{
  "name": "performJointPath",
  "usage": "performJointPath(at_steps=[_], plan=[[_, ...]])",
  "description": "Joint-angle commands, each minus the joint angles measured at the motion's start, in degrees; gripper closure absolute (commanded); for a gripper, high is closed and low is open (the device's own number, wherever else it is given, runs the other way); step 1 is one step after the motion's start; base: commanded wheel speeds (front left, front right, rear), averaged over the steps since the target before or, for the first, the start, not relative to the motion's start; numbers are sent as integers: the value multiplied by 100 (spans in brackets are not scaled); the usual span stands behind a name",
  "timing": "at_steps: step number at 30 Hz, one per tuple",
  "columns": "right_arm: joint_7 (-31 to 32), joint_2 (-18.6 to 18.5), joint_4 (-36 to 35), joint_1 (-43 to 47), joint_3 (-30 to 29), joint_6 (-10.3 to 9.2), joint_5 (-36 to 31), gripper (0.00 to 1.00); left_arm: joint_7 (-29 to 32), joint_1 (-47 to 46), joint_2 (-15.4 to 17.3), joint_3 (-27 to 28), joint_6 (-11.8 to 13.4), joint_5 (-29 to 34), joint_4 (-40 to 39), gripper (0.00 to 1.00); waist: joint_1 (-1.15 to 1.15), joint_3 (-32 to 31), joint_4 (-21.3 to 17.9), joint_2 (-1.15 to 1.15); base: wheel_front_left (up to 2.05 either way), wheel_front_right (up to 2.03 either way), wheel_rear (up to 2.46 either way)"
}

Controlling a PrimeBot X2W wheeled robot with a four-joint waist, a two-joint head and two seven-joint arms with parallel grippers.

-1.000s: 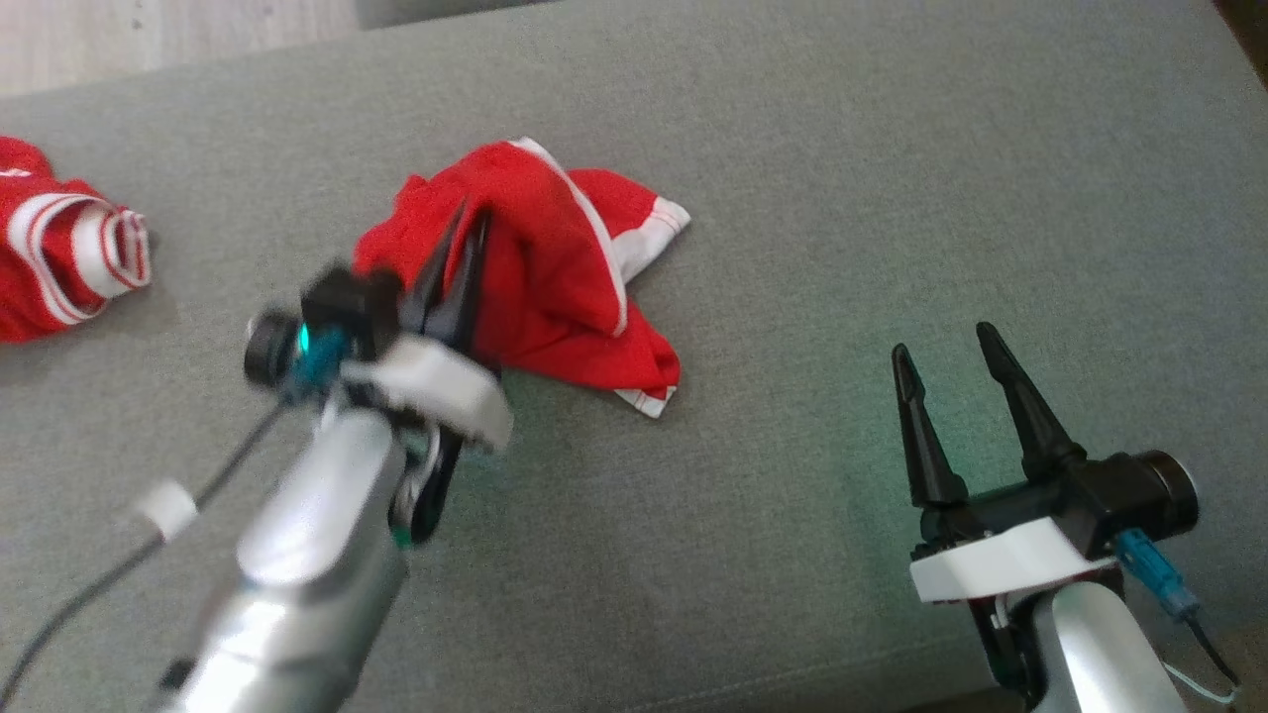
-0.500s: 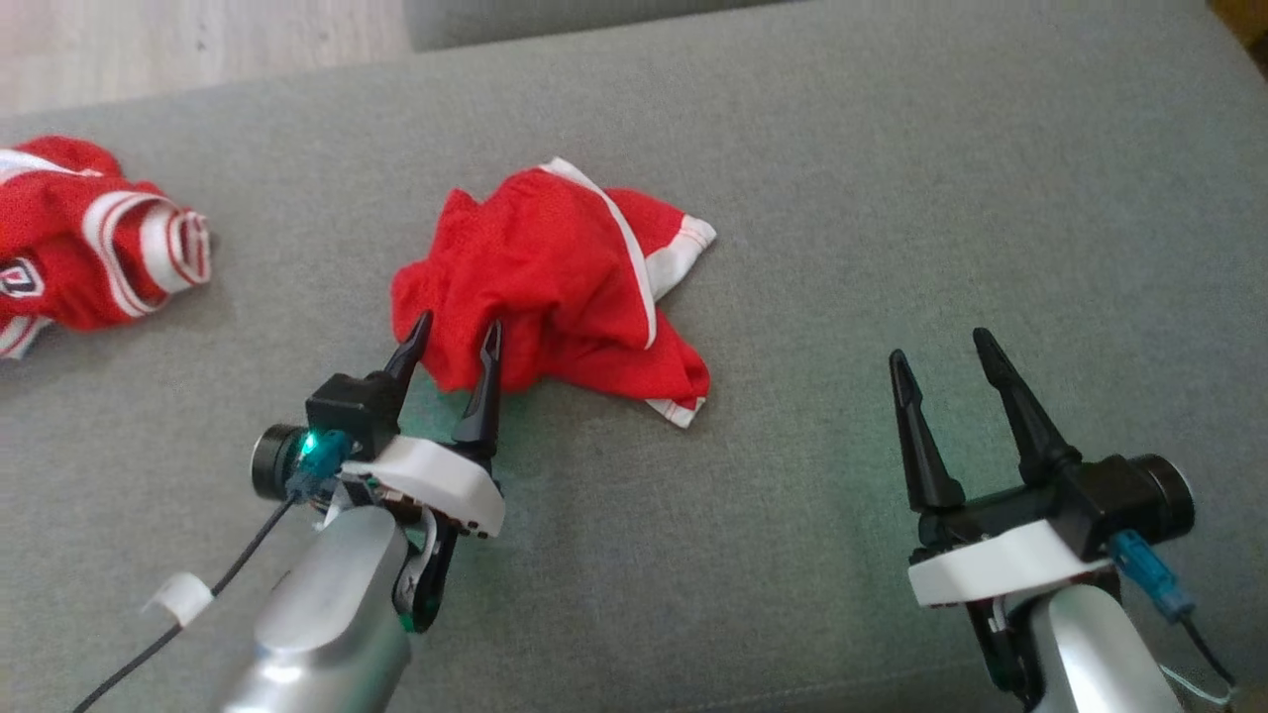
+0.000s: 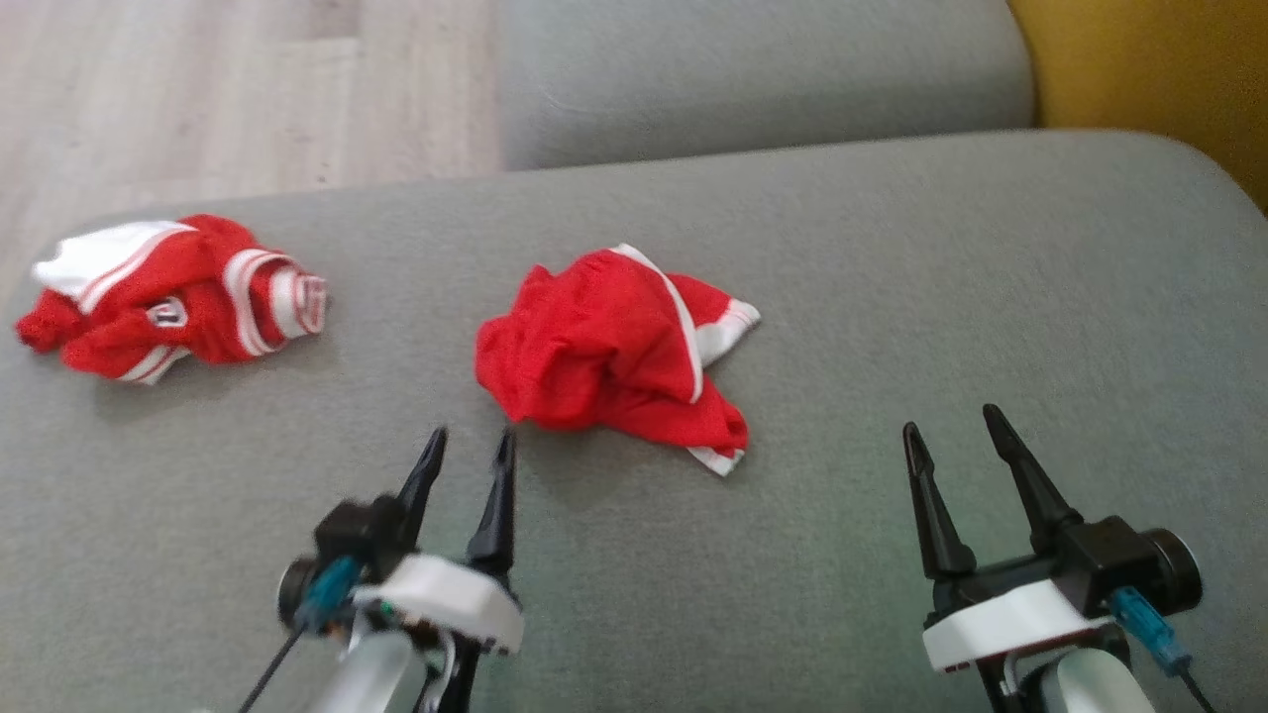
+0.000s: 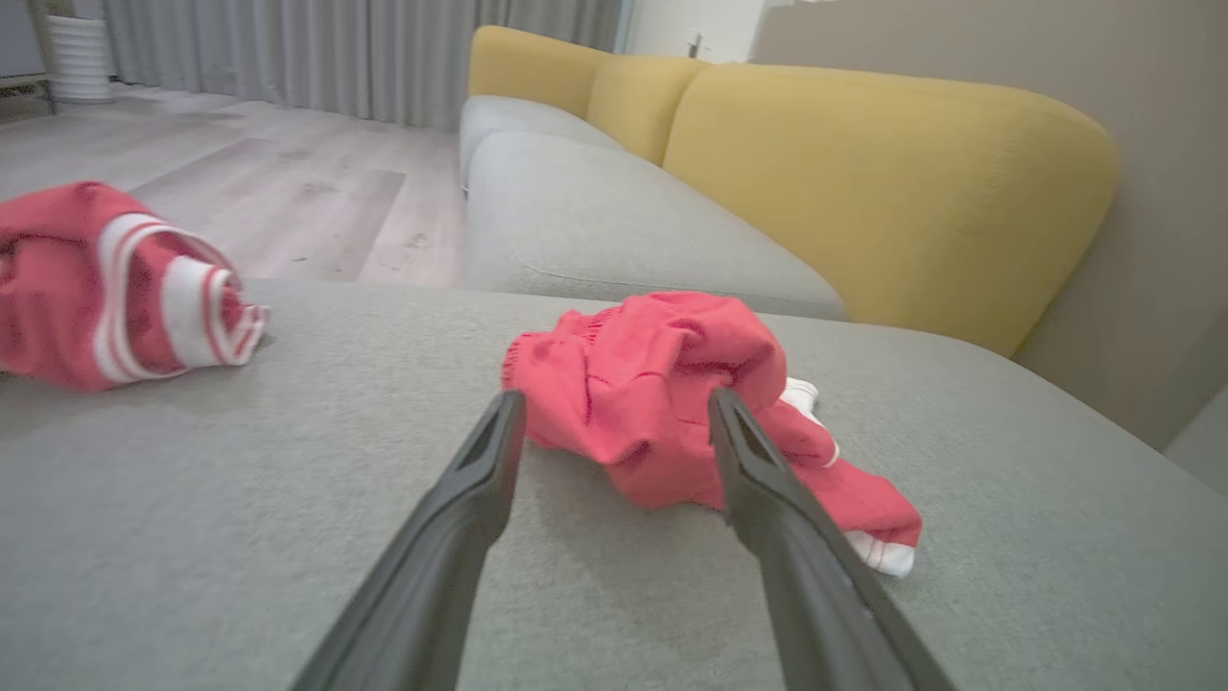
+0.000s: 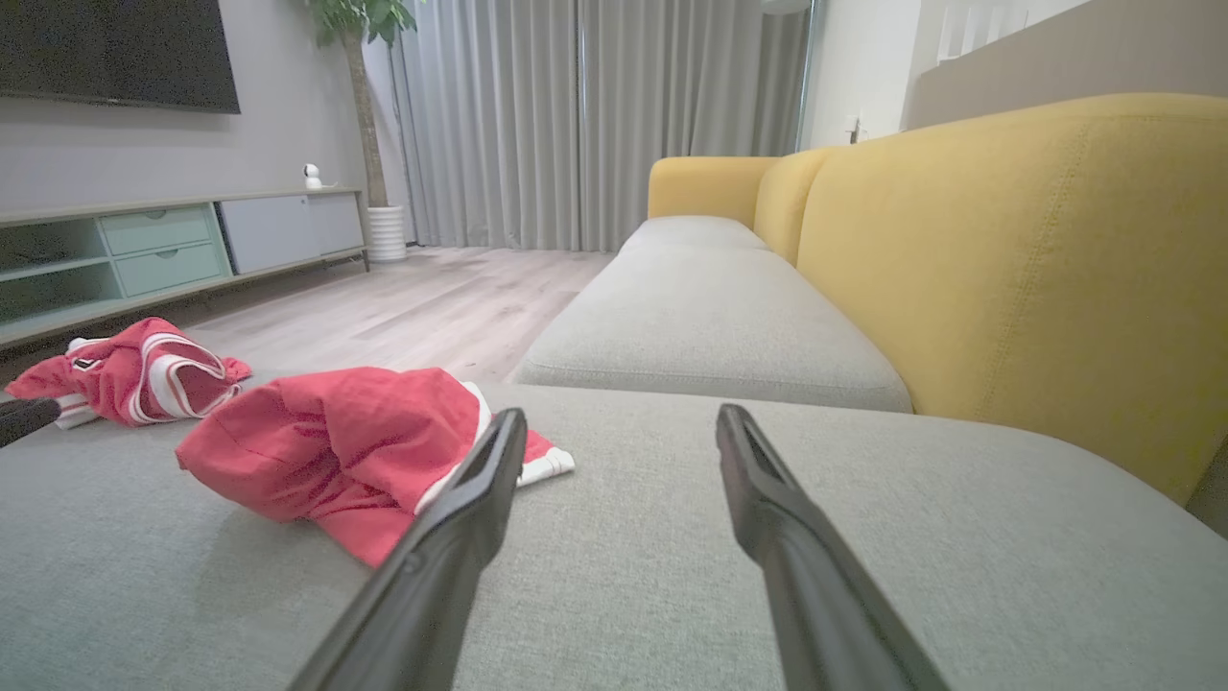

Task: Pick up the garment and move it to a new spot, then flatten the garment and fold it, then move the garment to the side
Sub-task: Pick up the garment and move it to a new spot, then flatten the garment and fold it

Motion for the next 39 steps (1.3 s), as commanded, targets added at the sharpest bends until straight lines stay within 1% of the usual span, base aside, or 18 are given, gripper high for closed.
performJointPath(at_steps=[1,6,9,12,24,30,39], plan=[[-61,-19,-193,-156,106,44,23,0,-70,-72,136,294,75,-59,-243,0,1,-141,157,0,0,0,0],[-61,-19,-172,-54,77,44,83,0,-70,587,296,621,349,-104,-795,0,1,-225,293,0,0,0,0],[-61,-19,-161,4,60,44,110,0,-70,972,421,746,465,-74,-1087,0,1,-238,344,0,0,0,0],[-61,-19,-143,60,39,44,116,0,-71,1265,516,856,530,-52,-1331,0,1,-240,374,0,0,0,0],[-61,-19,185,305,-84,44,324,0,-71,1733,577,937,619,1,-1840,0,1,-301,448,0,0,0,0],[-61,-19,388,275,-96,44,409,0,-71,1781,577,923,643,2,-1887,0,1,-281,433,0,0,0,0],[-61,-19,482,202,-89,44,435,0,-44,1762,590,879,675,-3,-1873,0,1,-263,431,0,0,0,0]])
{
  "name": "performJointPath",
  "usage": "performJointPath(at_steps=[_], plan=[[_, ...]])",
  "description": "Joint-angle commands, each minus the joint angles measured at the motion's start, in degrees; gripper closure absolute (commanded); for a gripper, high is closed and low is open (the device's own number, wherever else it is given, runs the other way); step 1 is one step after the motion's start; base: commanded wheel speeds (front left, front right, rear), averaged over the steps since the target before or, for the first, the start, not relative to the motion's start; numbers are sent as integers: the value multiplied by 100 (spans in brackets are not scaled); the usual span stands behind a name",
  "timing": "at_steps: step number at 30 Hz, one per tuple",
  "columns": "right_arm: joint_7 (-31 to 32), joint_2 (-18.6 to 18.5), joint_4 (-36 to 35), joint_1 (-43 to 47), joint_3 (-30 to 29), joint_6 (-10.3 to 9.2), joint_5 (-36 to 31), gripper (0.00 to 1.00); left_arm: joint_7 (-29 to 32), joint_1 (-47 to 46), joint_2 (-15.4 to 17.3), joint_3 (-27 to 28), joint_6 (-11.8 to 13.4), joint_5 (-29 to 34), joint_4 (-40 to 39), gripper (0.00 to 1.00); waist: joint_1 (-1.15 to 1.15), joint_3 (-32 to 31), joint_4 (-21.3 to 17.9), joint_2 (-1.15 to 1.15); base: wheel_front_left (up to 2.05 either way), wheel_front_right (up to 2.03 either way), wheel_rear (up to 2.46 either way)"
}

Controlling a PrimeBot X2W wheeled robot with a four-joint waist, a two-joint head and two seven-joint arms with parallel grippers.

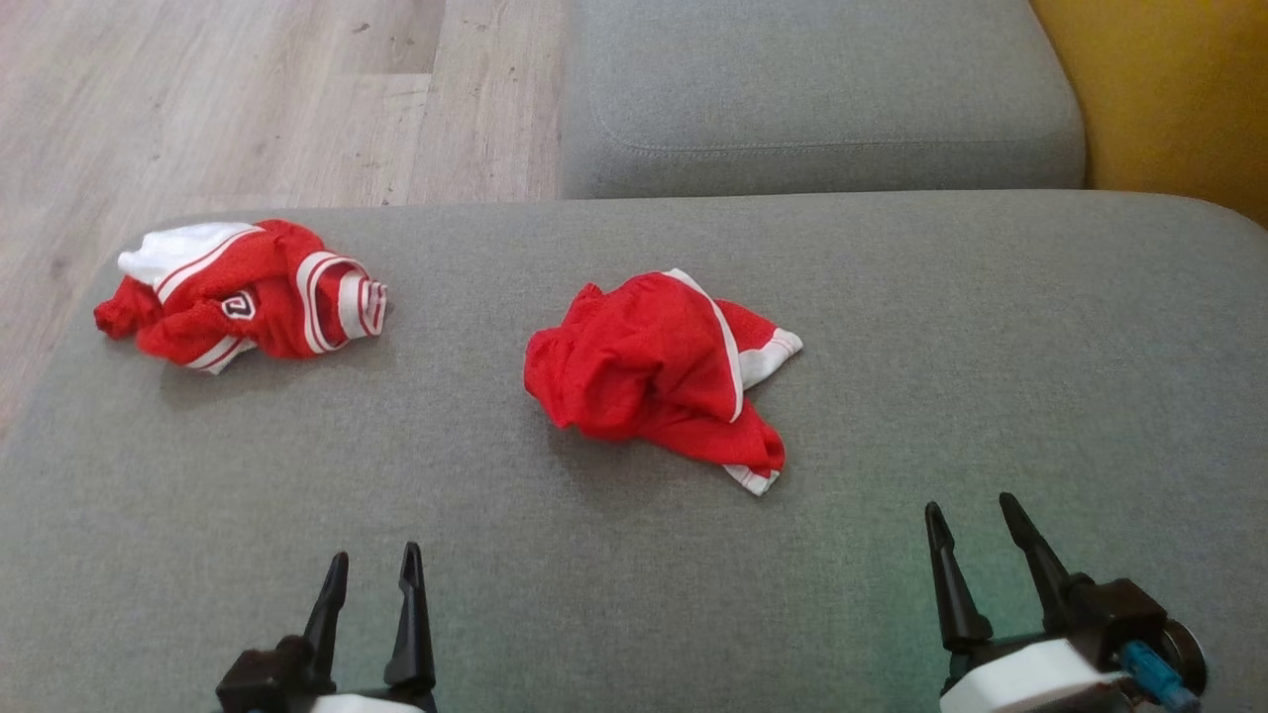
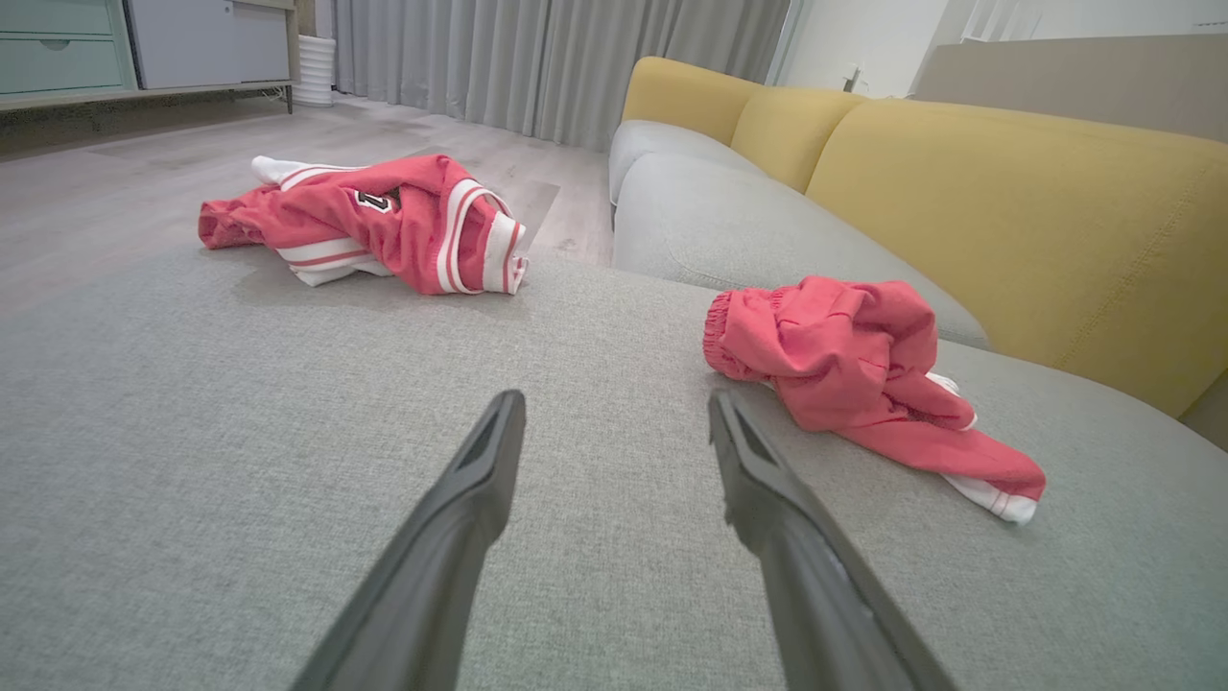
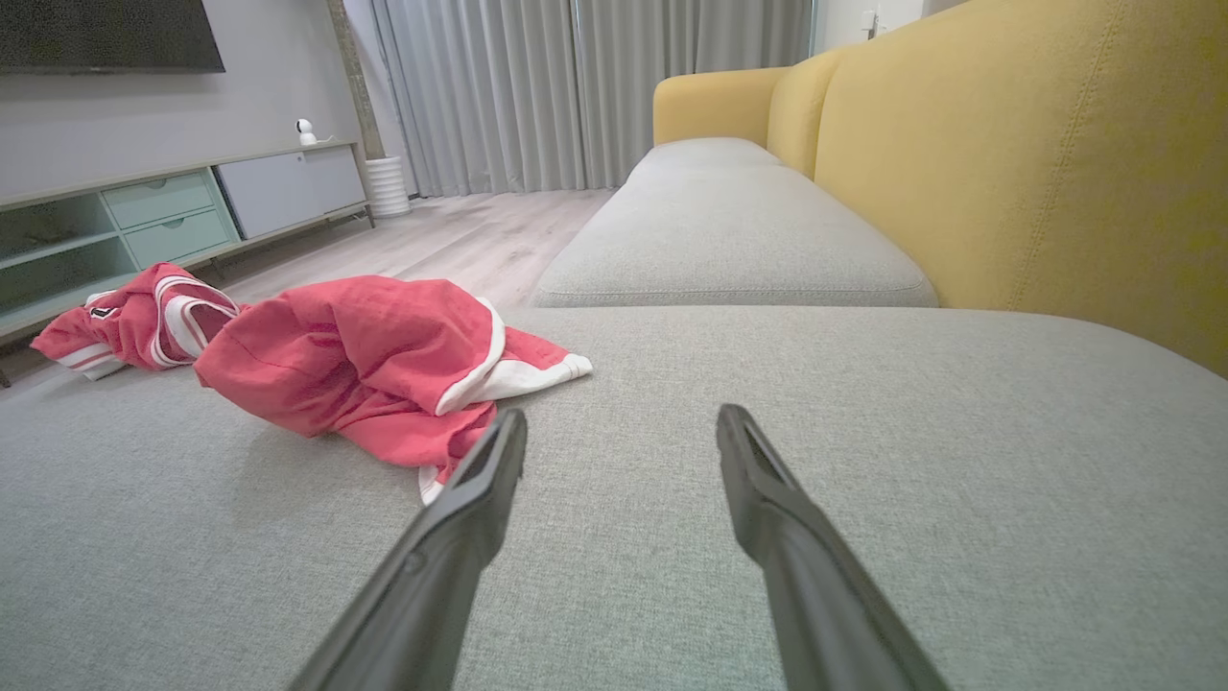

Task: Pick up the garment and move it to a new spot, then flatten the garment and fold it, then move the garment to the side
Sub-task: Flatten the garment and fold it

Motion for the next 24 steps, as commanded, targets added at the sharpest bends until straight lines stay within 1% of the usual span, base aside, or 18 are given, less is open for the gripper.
performJointPath(at_steps=[1,10,15,20,21,24], plan=[[-61,-29,-151,-236,126,44,37,0,-37,-173,84,185,45,32,-172,0,0,3,-1,0,0,0,0],[-61,-29,-157,-232,119,44,21,0,-23,-176,101,143,90,39,-174,0,0,44,17,0,0,0,0],[-27,-29,-123,-352,88,44,-5,0,-11,-226,98,93,100,64,-197,0,0,135,118,0,0,0,0],[218,-29,-171,-934,92,44,134,0,17,-295,97,27,109,105,-283,0,0,279,281,0,0,0,0],[218,-29,-171,-934,92,44,134,0,17,-295,97,27,109,105,-283,0,0,279,281,0,0,0,0],[524,-29,-165,-1530,118,44,97,0,31,-368,70,-28,116,139,-374,0,0,453,425,0,0,0,0]])
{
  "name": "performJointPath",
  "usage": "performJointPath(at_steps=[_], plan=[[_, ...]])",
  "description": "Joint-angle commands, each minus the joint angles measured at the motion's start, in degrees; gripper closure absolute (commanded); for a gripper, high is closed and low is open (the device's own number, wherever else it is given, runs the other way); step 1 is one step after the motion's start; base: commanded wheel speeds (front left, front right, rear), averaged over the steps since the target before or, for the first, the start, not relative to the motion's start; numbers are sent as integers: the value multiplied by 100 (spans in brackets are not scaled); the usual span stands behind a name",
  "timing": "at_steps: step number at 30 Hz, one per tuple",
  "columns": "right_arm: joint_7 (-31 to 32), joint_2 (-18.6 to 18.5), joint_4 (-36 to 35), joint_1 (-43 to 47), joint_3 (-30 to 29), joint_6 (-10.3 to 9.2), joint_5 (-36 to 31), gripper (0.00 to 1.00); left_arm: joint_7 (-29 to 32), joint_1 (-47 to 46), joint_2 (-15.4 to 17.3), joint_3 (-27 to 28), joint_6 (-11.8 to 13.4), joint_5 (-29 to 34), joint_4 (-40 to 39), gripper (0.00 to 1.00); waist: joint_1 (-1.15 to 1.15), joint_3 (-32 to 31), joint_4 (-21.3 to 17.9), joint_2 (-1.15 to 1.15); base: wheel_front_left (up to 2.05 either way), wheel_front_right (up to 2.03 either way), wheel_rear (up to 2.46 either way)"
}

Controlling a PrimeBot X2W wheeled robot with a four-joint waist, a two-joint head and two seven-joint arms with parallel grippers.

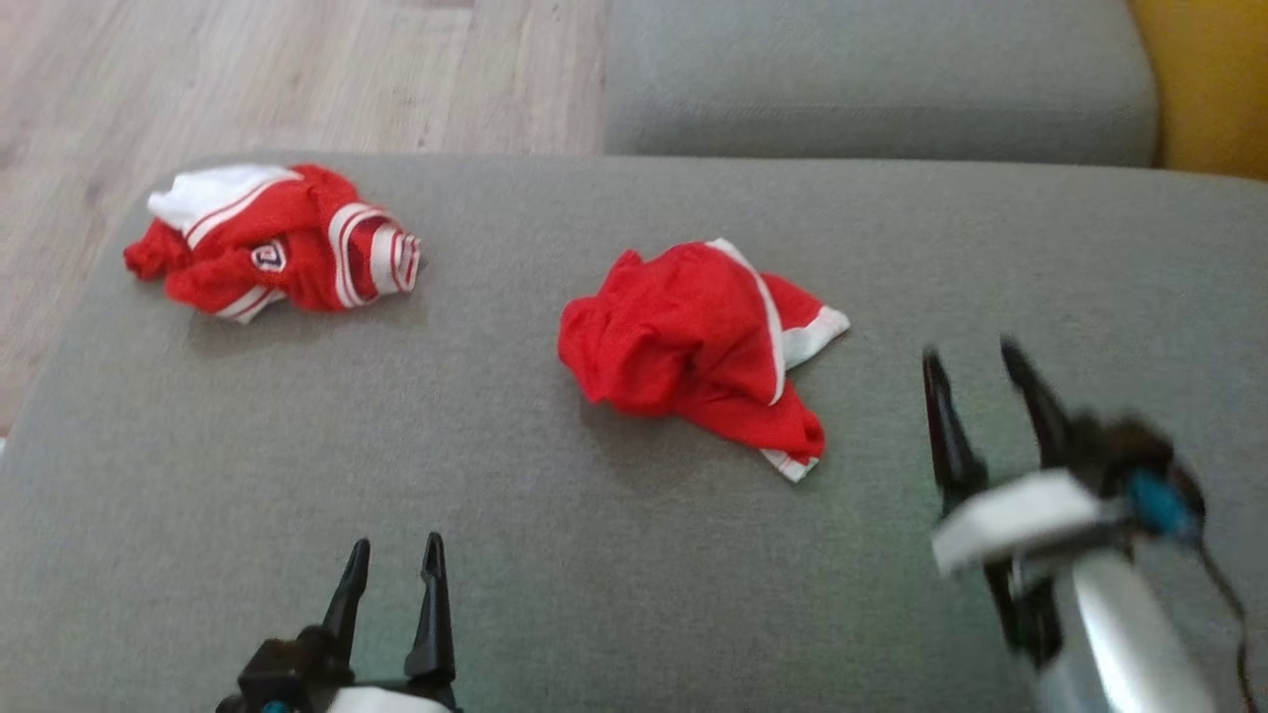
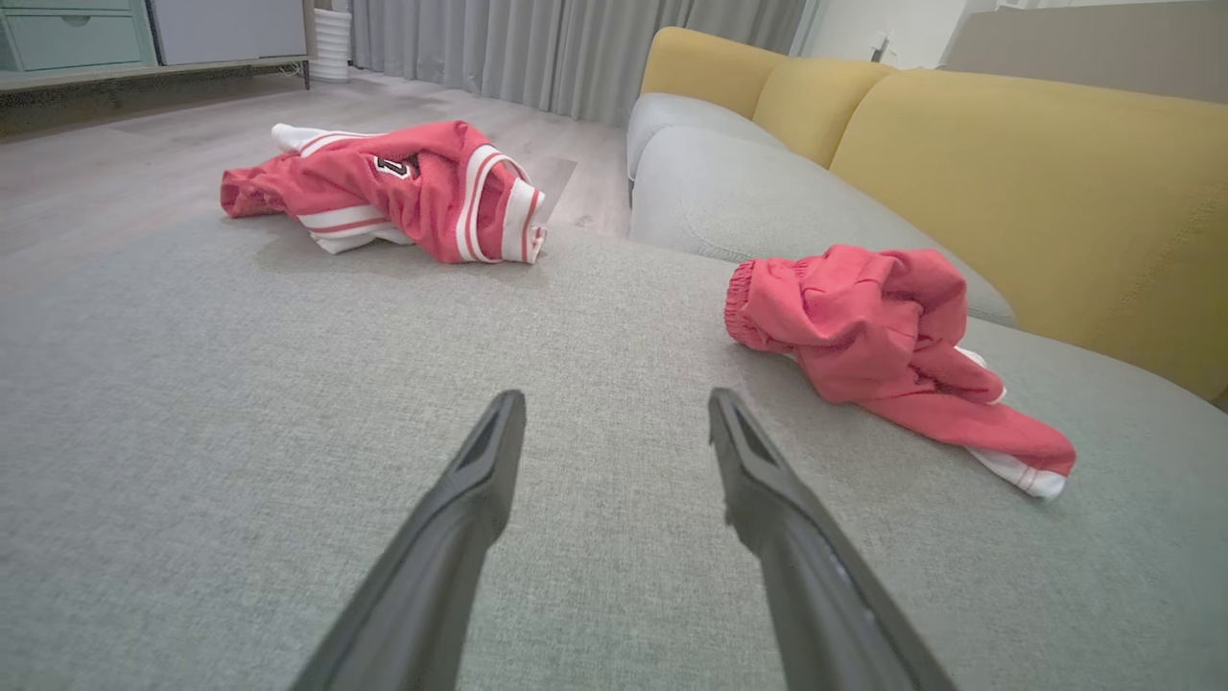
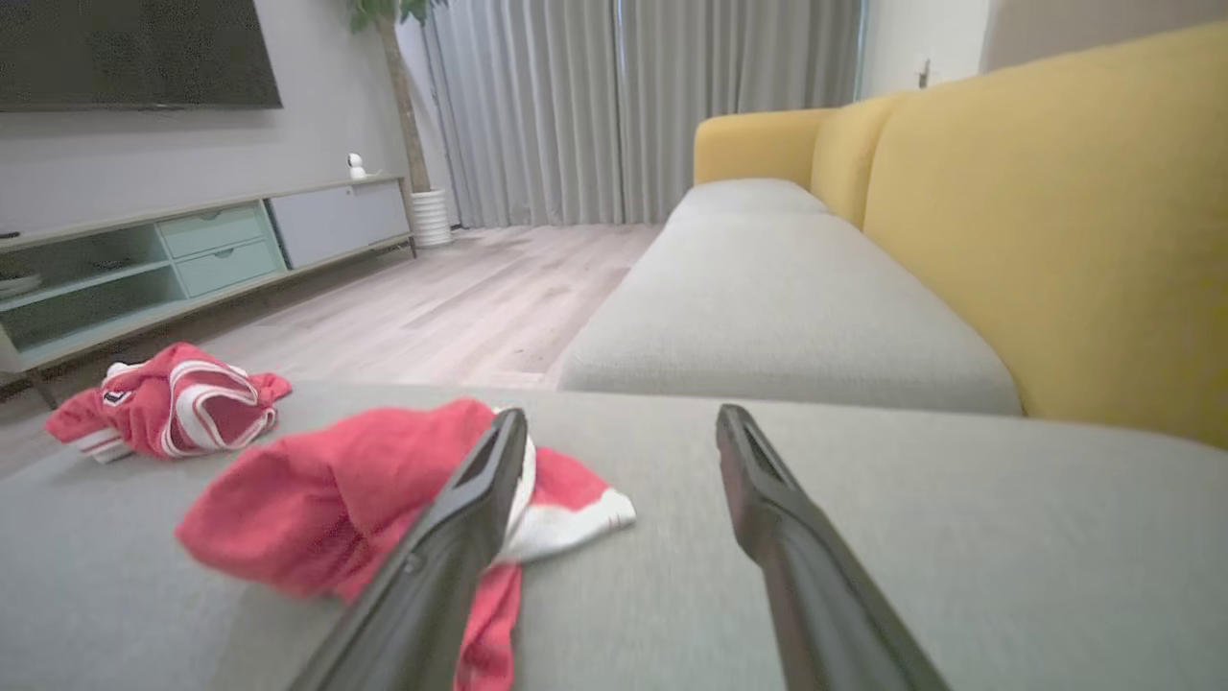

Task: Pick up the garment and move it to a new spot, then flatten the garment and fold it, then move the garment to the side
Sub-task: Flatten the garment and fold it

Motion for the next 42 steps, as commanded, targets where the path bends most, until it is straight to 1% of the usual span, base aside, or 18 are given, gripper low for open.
performJointPath(at_steps=[1,4,7,10,12,15,19,24,31,32,33,34,36,40,42], plan=[[43,-26,-182,-363,164,44,-52,0,-31,-356,39,156,16,42,-208,0,0,139,129,0,0,0,0],[609,-46,20,-1075,134,44,-170,0,-27,-478,-22,71,-7,85,-291,0,0,369,338,0,0,0,0],[1229,-231,295,-1766,127,44,-112,0,-32,-615,-101,-24,-52,122,-343,0,0,619,582,0,0,0,0],[1761,-420,668,-2412,104,44,150,0,-44,-732,-180,-100,-95,152,-376,0,0,849,795,0,0,0,0],[2165,-448,993,-2796,24,44,483,0,-53,-813,-228,-151,-136,173,-372,0,0,994,933,0,0,0,0],[2641,-660,1403,-3261,244,44,688,0,-67,-929,-317,-231,-196,199,-337,0,0,1180,1139,0,0,0,0],[3171,-797,1908,-3610,493,44,1167,0,-81,-1049,-410,-316,-258,230,-285,0,0,1362,1383,0,0,0,0],[3641,-1067,2356,-3763,922,44,1541,0,-94,-1164,-489,-412,-322,268,-241,0,0,1490,1623,0,0,0,0],[3893,-1196,2542,-3705,1406,44,2154,0,-110,-1183,-526,-413,-317,281,-206,0,0,1514,1650,0,0,0,0],[3904,-1213,2541,-3690,1487,44,2216,14,-112,-1184,-527,-409,-318,281,-199,0,0,1509,1634,0,0,0,0],[3895,-1228,2534,-3676,1553,44,2272,51,-114,-1187,-531,-407,-319,281,-194,0,0,1502,1615,0,0,0,0],[3853,-1242,2506,-3671,1619,44,2324,65,-115,-1193,-536,-405,-321,281,-194,0,0,1499,1597,0,0,0,0],[3682,-1275,2444,-3674,1720,44,2396,100,-118,-1207,-539,-401,-323,286,-190,0,0,1487,1555,0,0,0,0],[3262,-1269,2272,-3695,1892,44,2526,100,-122,-1205,-522,-365,-306,289,-170,0,0,1412,1435,0,0,0,0],[3165,-1255,2223,-3694,1930,44,2560,100,-123,-1195,-508,-353,-299,290,-166,0,0,1379,1393,0,0,0,0]])
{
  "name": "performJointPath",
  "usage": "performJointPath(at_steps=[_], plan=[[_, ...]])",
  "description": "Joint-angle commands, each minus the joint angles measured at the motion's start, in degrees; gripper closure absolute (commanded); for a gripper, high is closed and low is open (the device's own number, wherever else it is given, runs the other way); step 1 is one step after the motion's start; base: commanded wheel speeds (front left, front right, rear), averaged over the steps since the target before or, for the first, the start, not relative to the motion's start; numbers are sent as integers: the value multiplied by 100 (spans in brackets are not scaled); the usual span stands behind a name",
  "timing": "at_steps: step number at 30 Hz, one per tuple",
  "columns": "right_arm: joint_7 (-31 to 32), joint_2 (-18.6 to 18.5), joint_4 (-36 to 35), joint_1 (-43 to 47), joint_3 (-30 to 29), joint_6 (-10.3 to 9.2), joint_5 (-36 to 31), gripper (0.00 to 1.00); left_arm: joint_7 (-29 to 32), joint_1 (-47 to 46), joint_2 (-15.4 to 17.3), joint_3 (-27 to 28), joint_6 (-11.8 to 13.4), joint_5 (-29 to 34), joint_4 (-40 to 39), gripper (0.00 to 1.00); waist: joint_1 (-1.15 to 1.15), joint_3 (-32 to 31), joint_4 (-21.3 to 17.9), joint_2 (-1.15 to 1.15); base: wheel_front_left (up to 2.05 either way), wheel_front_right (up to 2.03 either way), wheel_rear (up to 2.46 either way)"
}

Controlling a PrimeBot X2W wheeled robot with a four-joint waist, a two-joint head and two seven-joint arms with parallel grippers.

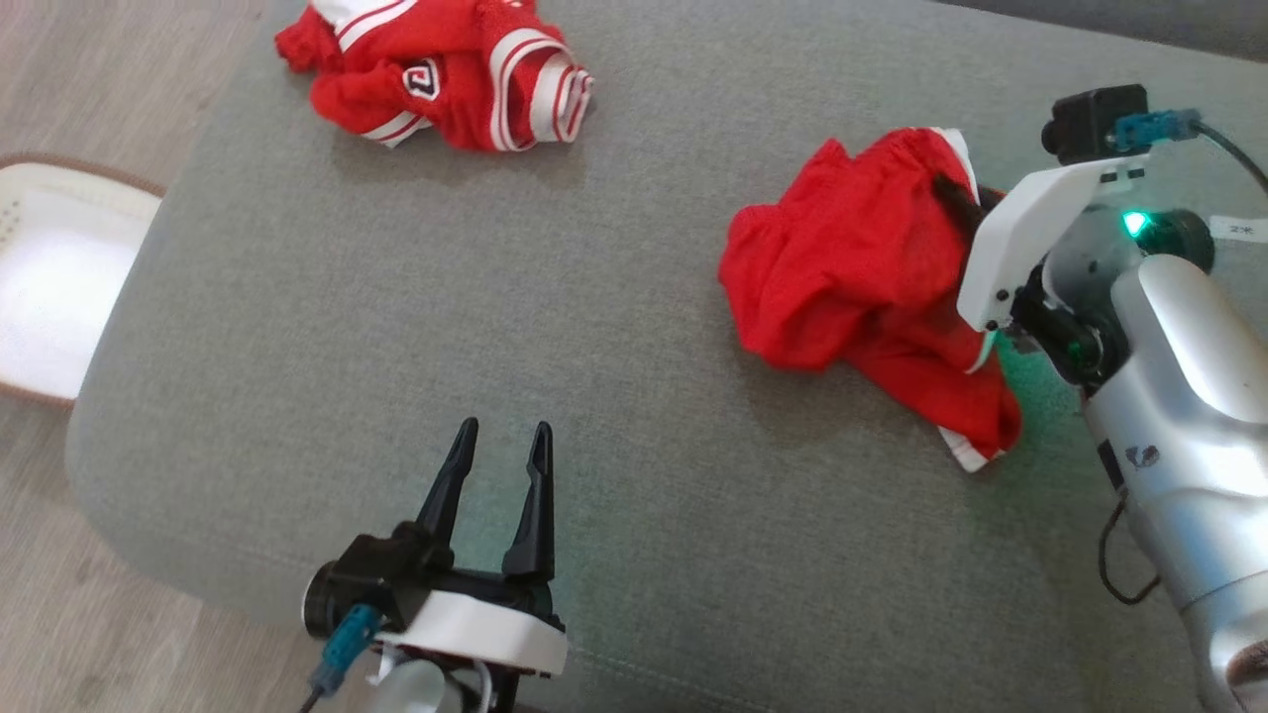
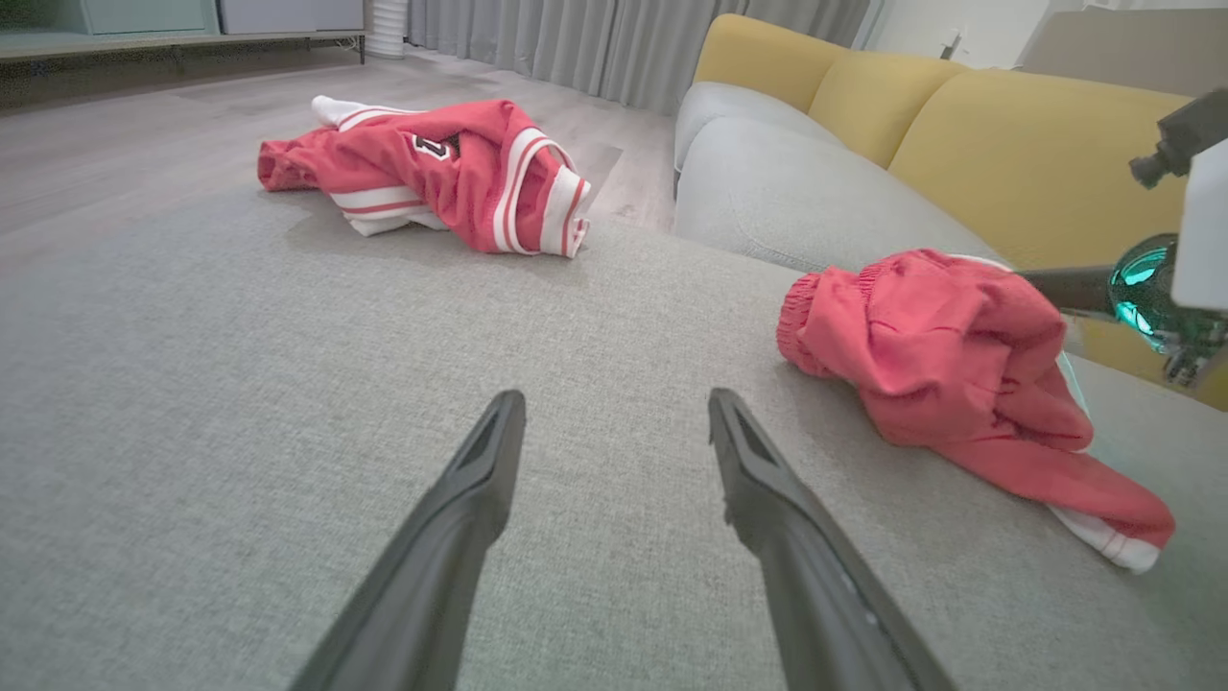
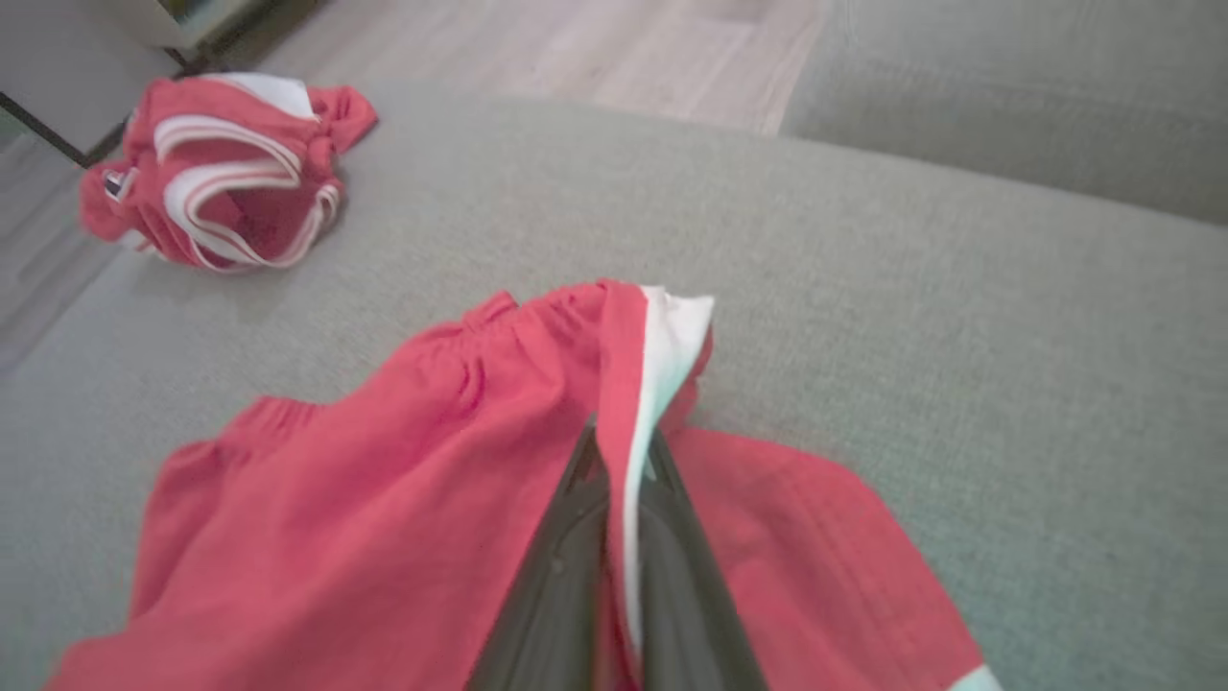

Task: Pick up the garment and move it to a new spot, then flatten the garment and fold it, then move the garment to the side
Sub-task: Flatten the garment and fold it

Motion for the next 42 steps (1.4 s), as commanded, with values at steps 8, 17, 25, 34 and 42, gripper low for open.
performJointPath(at_steps=[8,17,25,34,42], plan=[[-770,-120,-698,-131,157,44,59,100,-43,-38,171,251,91,63,-190,0,0,-446,-390,0,0,0,0],[-1005,22,-1571,409,464,44,-75,100,108,198,346,286,200,8,-361,0,0,-889,-675,0,0,0,0],[-1299,1168,-1373,1204,893,44,-307,100,133,268,461,388,284,-51,-502,0,0,-981,-634,0,0,0,0],[-1719,1242,-888,1678,2224,44,-41,100,112,337,483,413,323,-109,-502,0,0,-946,-390,0,0,0,0],[-1968,1243,-749,1639,2791,44,46,0,80,357,479,434,348,-143,-458,0,0,-932,-453,0,0,0,0]])
